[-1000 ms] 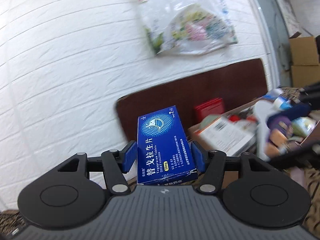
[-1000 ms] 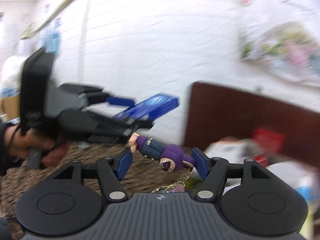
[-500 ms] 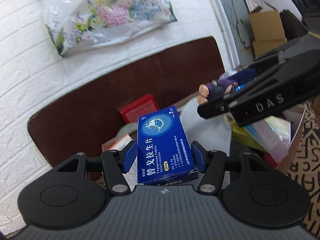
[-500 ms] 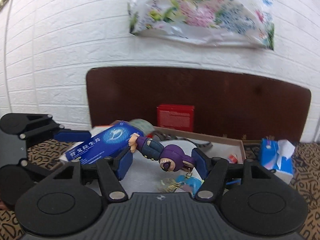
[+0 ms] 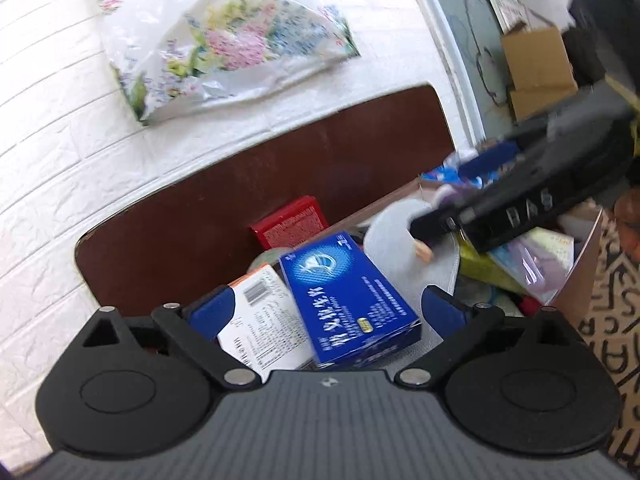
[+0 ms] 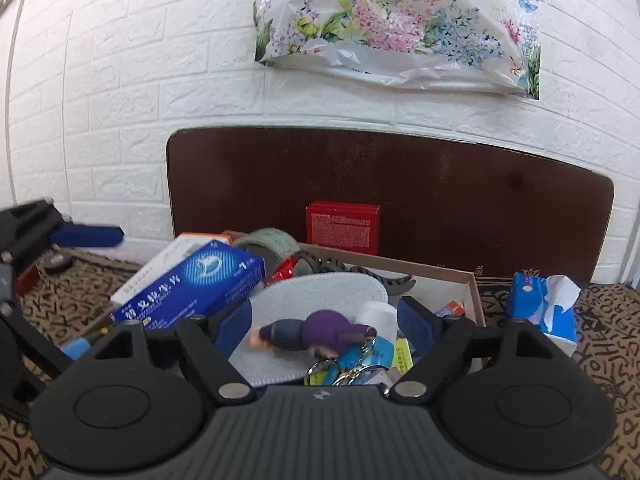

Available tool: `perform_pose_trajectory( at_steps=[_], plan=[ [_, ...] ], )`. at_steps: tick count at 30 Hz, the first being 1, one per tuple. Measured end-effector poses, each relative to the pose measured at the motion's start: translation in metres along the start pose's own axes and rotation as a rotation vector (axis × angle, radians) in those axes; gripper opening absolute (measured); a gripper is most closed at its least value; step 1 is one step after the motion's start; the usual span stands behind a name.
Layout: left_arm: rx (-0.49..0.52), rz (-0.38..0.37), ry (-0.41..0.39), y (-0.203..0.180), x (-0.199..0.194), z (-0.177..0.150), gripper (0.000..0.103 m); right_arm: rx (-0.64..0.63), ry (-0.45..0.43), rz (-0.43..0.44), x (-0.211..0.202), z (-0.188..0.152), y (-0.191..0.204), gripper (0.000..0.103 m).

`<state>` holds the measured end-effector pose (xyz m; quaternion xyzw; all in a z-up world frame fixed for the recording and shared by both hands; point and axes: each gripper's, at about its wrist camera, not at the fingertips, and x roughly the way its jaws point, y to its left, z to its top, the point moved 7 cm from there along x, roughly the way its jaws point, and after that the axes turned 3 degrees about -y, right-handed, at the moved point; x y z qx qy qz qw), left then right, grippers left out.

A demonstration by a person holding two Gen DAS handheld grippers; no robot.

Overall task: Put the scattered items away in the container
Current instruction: 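Bring both grippers back over the table items, then grasp the black charger box with the right gripper while the left gripper clamps its other side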

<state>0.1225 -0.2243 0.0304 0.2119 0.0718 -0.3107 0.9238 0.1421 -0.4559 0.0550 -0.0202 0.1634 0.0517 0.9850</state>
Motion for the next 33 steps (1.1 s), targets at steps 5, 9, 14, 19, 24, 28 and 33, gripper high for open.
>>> perform_pose_trajectory(
  at_steps=[5, 9, 14, 19, 24, 28, 33],
  plan=[
    [-0.048, 0.018, -0.029, 0.016, -0.027, -0.006, 0.102, 0.002, -0.03, 0.023, -0.018, -0.003, 0.006, 0.086],
    [-0.09, 0.035, -0.036, 0.02, -0.036, -0.011, 0.102, 0.017, -0.06, 0.032, -0.033, 0.001, 0.014, 0.087],
    [-0.158, 0.083, -0.026, 0.032, -0.062, -0.03, 0.102, 0.01, -0.122, 0.147, -0.055, 0.008, 0.065, 0.095],
    [-0.228, 0.139, 0.026, 0.053, -0.093, -0.066, 0.102, -0.035, -0.138, 0.298, -0.06, 0.007, 0.144, 0.097],
    [-0.285, 0.229, 0.085, 0.089, -0.123, -0.097, 0.102, -0.084, -0.111, 0.444, -0.051, 0.001, 0.223, 0.098],
    [-0.302, 0.308, 0.123, 0.118, -0.141, -0.119, 0.102, -0.115, -0.07, 0.553, -0.041, -0.009, 0.28, 0.099],
    [-0.283, 0.429, 0.208, 0.155, -0.154, -0.158, 0.102, -0.174, -0.029, 0.664, -0.021, -0.02, 0.342, 0.1]
  ],
)
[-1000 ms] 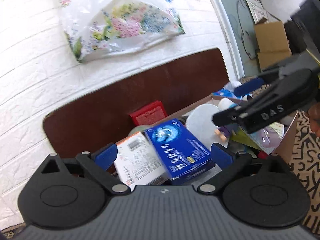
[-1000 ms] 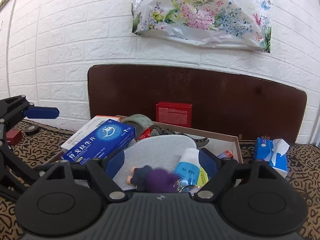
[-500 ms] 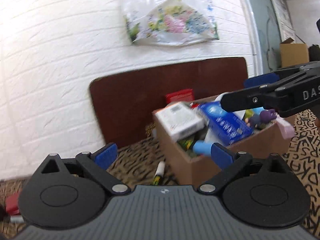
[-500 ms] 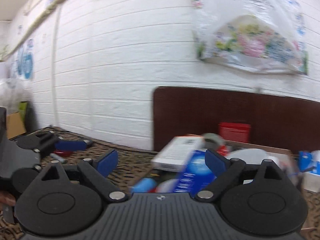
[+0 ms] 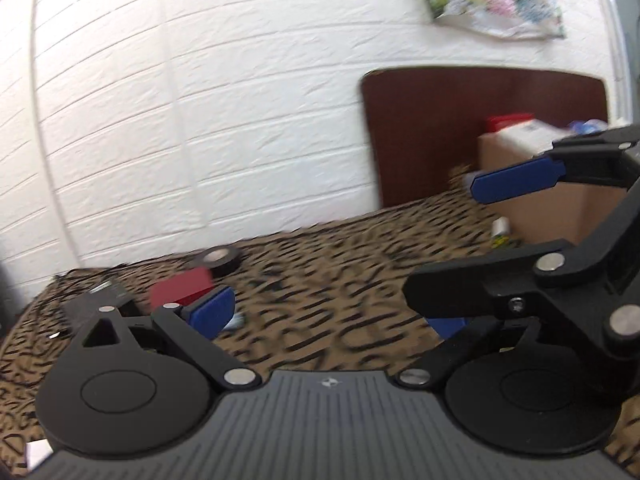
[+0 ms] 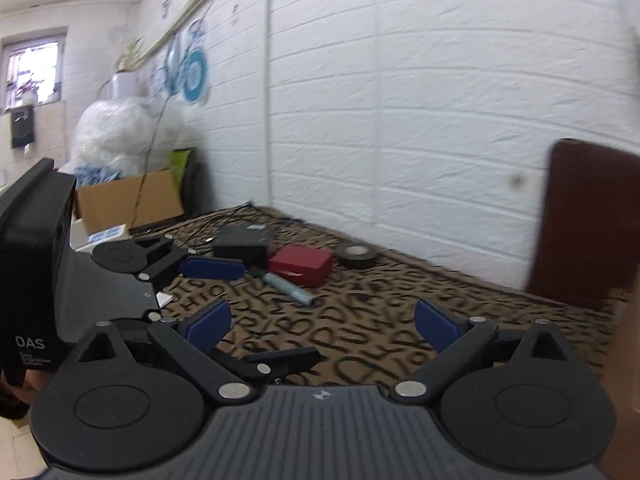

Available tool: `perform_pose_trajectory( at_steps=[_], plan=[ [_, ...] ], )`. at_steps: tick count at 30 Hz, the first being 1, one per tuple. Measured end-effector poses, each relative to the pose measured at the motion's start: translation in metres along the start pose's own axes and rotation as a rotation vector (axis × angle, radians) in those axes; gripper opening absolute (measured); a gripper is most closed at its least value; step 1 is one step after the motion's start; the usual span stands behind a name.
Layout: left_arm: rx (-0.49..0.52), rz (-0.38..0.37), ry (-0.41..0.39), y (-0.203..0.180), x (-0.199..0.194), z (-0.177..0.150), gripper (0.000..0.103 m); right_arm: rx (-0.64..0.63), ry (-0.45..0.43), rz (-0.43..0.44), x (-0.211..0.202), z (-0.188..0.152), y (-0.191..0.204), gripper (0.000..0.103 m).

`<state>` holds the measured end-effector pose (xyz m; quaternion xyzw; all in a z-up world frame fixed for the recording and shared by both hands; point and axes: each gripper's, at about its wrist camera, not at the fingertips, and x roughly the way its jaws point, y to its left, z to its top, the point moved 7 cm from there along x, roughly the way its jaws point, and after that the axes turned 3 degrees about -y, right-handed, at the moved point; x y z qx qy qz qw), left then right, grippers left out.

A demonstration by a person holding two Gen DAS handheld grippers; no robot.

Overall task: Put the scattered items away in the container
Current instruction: 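Grasp the black charger box with the right gripper while the left gripper clamps its other side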

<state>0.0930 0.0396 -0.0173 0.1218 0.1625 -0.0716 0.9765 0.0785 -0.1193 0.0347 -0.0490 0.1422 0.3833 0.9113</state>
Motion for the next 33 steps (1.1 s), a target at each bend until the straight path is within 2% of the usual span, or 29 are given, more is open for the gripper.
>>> perform_pose_trajectory(
  at_steps=[4, 7, 13, 18, 23, 25, 29, 33],
  plan=[
    [-0.006, 0.115, 0.077, 0.039, 0.022, -0.021, 0.102, -0.055, 0.04, 0.07, 0.042, -0.003, 0.018, 0.1],
    [-0.037, 0.172, 0.122, 0.066, 0.033, -0.031, 0.101, -0.062, 0.075, 0.099, 0.073, -0.004, 0.023, 0.1],
    [-0.004, 0.237, 0.122, 0.099, 0.042, -0.036, 0.101, -0.02, 0.089, 0.12, 0.119, 0.004, 0.018, 0.1],
    [0.01, 0.282, 0.128, 0.139, 0.038, -0.042, 0.101, 0.005, 0.075, 0.179, 0.16, 0.02, 0.03, 0.103],
    [0.045, 0.226, 0.186, 0.17, 0.051, -0.058, 0.101, -0.064, 0.095, 0.24, 0.213, 0.027, 0.062, 0.103],
    [0.051, 0.203, 0.198, 0.178, 0.057, -0.063, 0.101, -0.093, 0.128, 0.265, 0.234, 0.026, 0.074, 0.103],
    [0.063, 0.13, 0.189, 0.188, 0.062, -0.063, 0.101, -0.07, 0.15, 0.313, 0.266, 0.029, 0.077, 0.103],
    [0.079, 0.091, 0.186, 0.191, 0.07, -0.061, 0.101, -0.047, 0.181, 0.399, 0.29, 0.033, 0.079, 0.103]
  ],
)
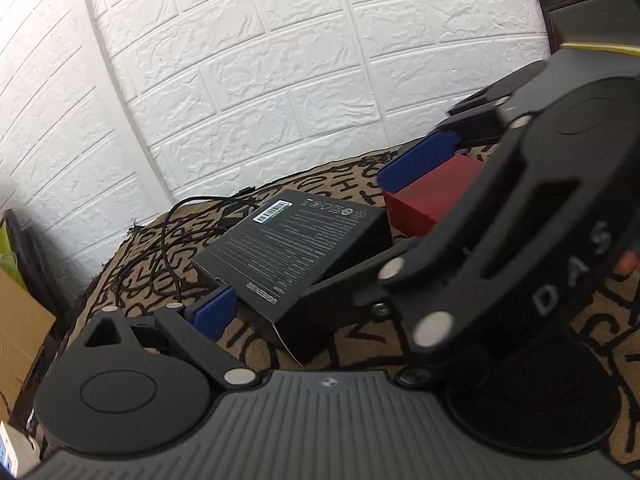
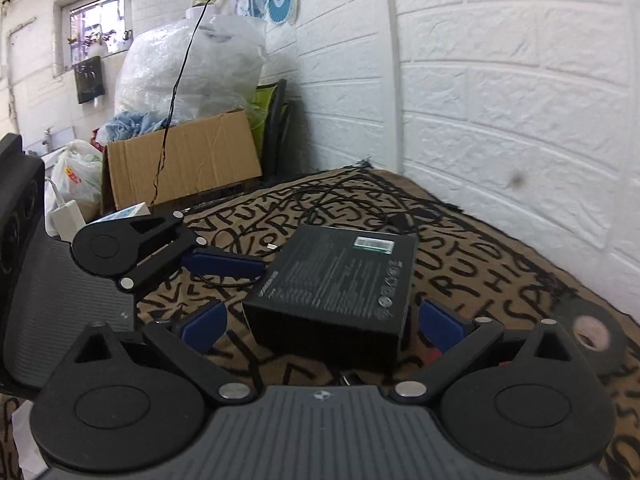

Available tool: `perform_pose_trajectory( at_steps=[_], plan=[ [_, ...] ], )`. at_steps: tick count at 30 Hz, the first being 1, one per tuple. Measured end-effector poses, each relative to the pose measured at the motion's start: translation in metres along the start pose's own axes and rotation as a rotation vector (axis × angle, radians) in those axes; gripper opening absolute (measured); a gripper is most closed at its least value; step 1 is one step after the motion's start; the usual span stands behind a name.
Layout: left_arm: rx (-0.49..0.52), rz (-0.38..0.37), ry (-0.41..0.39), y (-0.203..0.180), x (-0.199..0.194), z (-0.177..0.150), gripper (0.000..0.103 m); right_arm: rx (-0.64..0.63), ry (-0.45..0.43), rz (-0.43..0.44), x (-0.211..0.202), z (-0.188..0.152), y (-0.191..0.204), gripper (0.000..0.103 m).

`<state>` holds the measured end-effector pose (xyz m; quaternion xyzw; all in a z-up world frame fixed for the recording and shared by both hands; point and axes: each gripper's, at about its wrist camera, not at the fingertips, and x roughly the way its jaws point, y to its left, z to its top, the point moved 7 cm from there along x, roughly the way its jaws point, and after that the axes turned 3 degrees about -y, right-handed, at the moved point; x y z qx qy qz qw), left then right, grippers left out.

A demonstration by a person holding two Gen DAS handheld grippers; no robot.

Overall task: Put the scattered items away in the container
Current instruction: 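Grasp the black charger box with the right gripper while the left gripper clamps its other side, then lift and carry the black charger box over the cardboard box with both grippers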

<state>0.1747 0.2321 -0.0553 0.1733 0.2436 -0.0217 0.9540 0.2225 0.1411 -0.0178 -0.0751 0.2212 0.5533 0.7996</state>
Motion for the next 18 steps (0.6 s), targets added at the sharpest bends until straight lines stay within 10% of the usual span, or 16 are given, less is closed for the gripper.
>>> perform_pose_trajectory(
  at_steps=[18],
  plan=[
    [-0.049, -0.117, -0.007, -0.018, -0.024, -0.004, 0.103, 0.12, 0.068, 0.013, -0.001, -0.015, 0.003, 0.103]
  ],
)
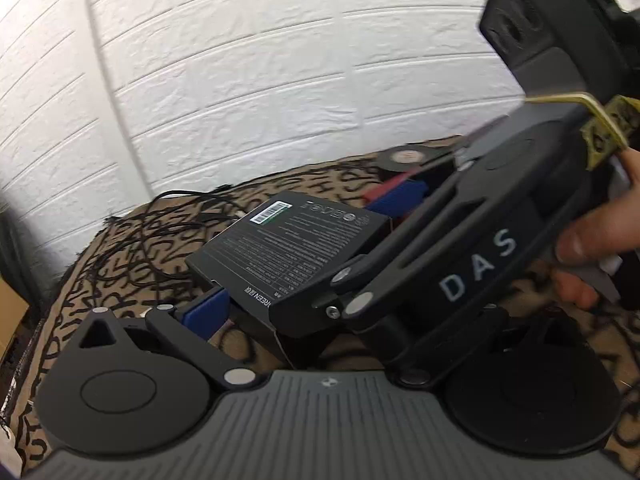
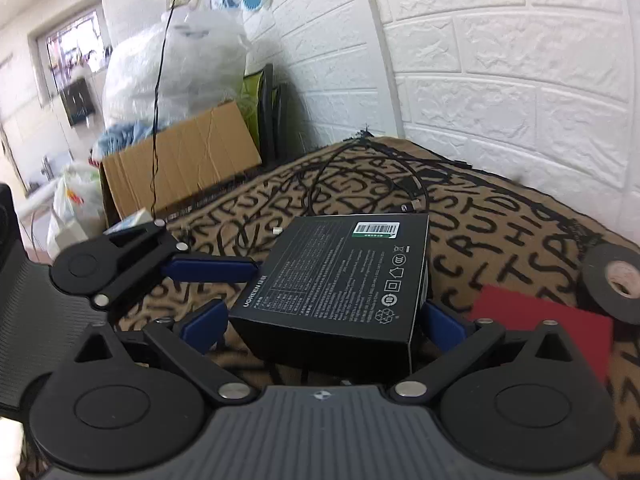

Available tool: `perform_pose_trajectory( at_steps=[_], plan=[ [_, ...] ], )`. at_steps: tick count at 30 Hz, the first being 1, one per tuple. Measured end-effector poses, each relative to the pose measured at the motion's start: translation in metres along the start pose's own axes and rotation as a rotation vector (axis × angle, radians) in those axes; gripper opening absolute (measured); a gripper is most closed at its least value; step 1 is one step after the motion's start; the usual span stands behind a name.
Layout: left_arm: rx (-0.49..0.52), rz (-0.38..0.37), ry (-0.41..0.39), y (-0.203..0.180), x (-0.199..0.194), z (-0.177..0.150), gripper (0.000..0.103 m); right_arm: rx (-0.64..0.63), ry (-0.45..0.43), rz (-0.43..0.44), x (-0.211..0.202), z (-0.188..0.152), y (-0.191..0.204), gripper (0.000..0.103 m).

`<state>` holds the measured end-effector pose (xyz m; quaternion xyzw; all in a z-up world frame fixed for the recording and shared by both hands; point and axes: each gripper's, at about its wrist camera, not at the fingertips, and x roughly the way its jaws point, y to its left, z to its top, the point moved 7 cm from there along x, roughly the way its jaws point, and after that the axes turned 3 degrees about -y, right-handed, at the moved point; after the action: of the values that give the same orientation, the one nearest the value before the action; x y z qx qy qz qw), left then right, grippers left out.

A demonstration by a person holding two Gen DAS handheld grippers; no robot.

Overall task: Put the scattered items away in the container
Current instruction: 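Lift and carry the black charger box over the cardboard box with both grippers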

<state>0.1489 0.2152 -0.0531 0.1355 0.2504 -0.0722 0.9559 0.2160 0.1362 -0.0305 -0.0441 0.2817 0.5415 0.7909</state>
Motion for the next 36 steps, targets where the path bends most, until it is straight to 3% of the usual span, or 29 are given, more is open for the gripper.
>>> perform_pose_trajectory(
  at_steps=[12, 18, 23, 30, 36],
  plan=[
    [0.049, -0.179, -0.038, -0.107, -0.065, -0.009, 0.103, 0.016, 0.024, -0.089, -0.102, -0.07, 0.03, 0.103],
    [0.112, -0.297, -0.083, -0.177, -0.092, -0.006, 0.103, 0.078, -0.005, -0.195, -0.175, -0.114, 0.037, 0.103],
    [0.155, -0.416, -0.131, -0.236, -0.108, 0.003, 0.103, 0.158, -0.083, -0.316, -0.251, -0.148, 0.033, 0.103],
    [0.264, -0.539, -0.194, -0.299, -0.113, 0.019, 0.103, 0.23, -0.148, -0.465, -0.324, -0.185, 0.028, 0.103],
    [0.337, -0.569, -0.13, -0.333, -0.094, -0.002, 0.103, 0.275, -0.13, -0.52, -0.338, -0.22, 0.012, 0.103]
  ],
)
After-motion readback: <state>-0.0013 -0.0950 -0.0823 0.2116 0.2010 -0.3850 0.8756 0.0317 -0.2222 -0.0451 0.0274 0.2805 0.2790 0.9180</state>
